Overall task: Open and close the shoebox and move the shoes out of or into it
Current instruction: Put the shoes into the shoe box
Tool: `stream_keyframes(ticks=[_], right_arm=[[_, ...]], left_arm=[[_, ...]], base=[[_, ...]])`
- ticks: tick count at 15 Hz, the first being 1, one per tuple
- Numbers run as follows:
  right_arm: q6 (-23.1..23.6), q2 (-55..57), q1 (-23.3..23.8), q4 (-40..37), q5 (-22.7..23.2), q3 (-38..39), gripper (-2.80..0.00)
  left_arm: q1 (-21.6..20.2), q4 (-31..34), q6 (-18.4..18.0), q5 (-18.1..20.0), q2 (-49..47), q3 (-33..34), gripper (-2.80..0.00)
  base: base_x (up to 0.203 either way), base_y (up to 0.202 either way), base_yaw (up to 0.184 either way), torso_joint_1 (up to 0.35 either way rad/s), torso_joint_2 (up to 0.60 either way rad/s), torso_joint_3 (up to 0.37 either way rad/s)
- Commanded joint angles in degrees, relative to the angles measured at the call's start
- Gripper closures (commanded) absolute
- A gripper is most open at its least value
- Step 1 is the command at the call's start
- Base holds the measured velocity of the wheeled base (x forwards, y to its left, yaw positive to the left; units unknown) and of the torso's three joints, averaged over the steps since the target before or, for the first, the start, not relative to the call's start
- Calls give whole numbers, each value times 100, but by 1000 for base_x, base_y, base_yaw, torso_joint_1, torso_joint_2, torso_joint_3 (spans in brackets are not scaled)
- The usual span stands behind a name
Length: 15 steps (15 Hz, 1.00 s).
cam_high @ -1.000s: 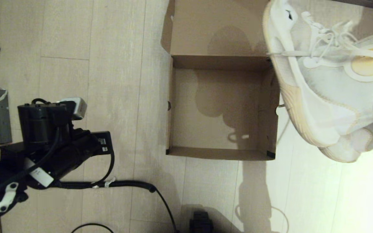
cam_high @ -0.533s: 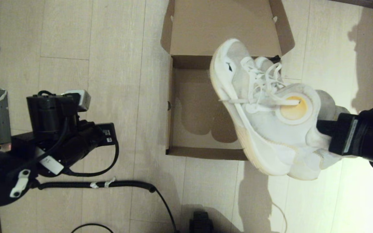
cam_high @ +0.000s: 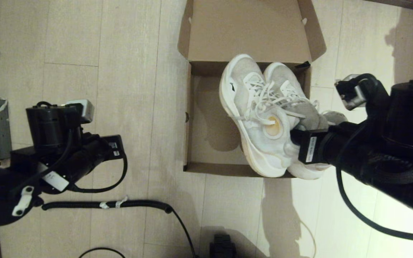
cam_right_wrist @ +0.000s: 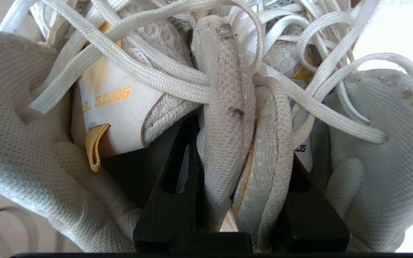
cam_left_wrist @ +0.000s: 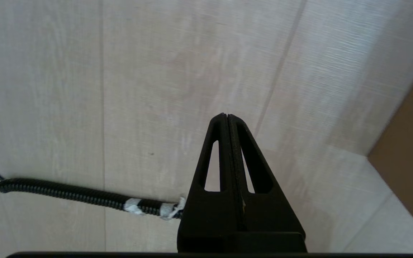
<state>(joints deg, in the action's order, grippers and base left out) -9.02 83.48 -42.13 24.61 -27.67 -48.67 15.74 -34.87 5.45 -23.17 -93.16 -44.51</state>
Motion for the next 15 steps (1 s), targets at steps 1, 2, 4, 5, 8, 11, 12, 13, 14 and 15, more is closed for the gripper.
stream_keyframes(ticks=[1, 2, 4, 5, 8, 11, 12, 13, 14, 15], right_arm=[[51, 438, -179, 162, -130, 19, 0], [88, 546, -255, 279, -175, 21, 0], [256, 821, -277, 740, -326, 12, 0], [356, 962, -277, 959, -400, 33, 0], [702, 1477, -277, 1865, -632, 176, 0], [813, 1831, -273, 2309, -659, 217, 0], [822, 1907, -268, 2407, -653, 250, 0], [824, 1988, -246, 2531, -647, 289, 0], [829, 2056, -216, 2723, -638, 313, 0], [837, 2141, -205, 2891, -630, 325, 0]], left_arm=[[-110, -23, 21, 16, -23, 4, 0], [-171, -22, 95, 66, -40, 25, 0], [-212, -20, 178, 103, -51, 67, 0], [-228, -28, 184, 111, -36, 99, 0], [-283, -110, 177, 111, -9, 100, 0], [-378, -179, 176, 206, -2, 126, 0], [-396, -179, 188, 234, 8, 135, 0], [-438, -179, 243, 242, 8, 160, 0], [-457, -184, 255, 257, 8, 221, 0], [-466, -238, 255, 284, 15, 288, 0]], base=[[0, 0, 0, 0, 0, 0], [0, 0, 0, 0, 0, 0], [0, 0, 0, 0, 0, 0], [0, 0, 0, 0, 0, 0], [0, 0, 0, 0, 0, 0], [0, 0, 0, 0, 0, 0], [0, 0, 0, 0, 0, 0], [0, 0, 0, 0, 0, 0], [0, 0, 0, 0, 0, 0], [0, 0, 0, 0, 0, 0]])
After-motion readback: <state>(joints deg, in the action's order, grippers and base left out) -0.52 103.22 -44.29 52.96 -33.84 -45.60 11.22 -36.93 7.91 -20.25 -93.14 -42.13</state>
